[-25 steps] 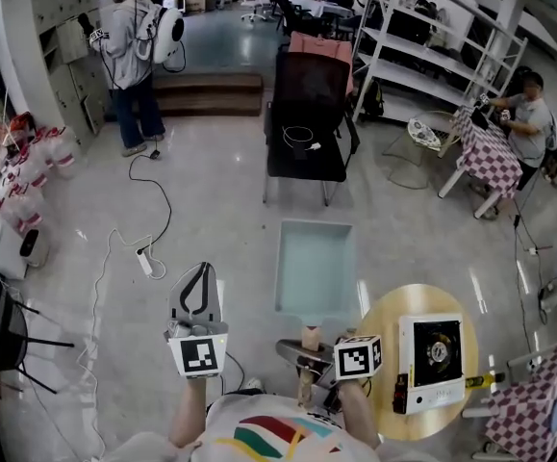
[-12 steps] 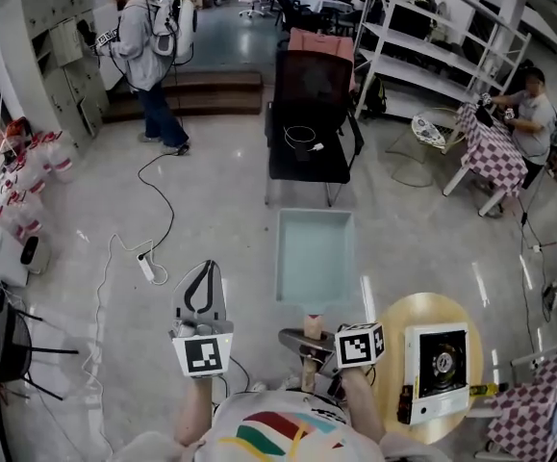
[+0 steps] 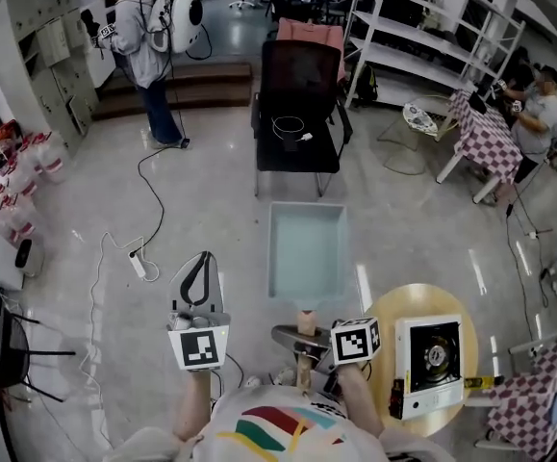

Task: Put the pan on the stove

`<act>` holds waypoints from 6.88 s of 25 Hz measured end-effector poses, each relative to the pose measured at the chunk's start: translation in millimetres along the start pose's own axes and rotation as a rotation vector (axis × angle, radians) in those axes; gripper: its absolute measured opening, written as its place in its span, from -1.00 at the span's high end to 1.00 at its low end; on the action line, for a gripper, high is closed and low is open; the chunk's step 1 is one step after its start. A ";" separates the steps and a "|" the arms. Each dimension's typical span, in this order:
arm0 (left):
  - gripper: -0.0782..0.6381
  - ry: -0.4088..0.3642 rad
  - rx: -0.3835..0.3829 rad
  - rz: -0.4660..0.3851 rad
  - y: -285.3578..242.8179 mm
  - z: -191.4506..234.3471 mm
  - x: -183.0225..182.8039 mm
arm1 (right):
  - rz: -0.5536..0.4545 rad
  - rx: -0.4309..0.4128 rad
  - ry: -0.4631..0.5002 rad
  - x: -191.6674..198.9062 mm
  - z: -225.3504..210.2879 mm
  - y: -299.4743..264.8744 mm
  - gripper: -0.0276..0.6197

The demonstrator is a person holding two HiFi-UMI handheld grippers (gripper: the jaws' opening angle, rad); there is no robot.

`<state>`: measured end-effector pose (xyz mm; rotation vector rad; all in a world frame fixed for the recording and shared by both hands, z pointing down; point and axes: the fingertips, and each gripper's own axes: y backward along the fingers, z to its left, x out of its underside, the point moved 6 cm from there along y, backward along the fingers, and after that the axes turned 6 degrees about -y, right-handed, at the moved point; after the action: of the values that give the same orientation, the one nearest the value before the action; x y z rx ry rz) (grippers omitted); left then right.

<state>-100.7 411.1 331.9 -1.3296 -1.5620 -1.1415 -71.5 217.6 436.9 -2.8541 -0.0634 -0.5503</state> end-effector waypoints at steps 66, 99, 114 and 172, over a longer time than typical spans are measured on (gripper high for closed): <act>0.76 0.146 1.627 -0.558 -78.9 -535.0 -152.8 | -1.497 0.528 -0.395 82.2 -64.7 314.6 0.81; 0.76 0.095 1.464 -0.434 -123.7 -516.3 -132.1 | -1.432 0.315 -0.600 75.6 -166.1 348.4 0.78; 0.76 0.082 1.458 -0.438 -131.5 -522.0 -132.4 | -1.436 0.320 -0.645 77.6 -187.1 347.6 0.78; 0.76 0.038 1.574 -0.446 -98.2 -560.9 -129.1 | -1.566 0.321 -0.635 125.4 -176.4 337.7 0.45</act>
<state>-174.3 -167.3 363.4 0.1043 -1.9661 0.0910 10.2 -152.4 568.5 -1.9680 -2.2336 0.2168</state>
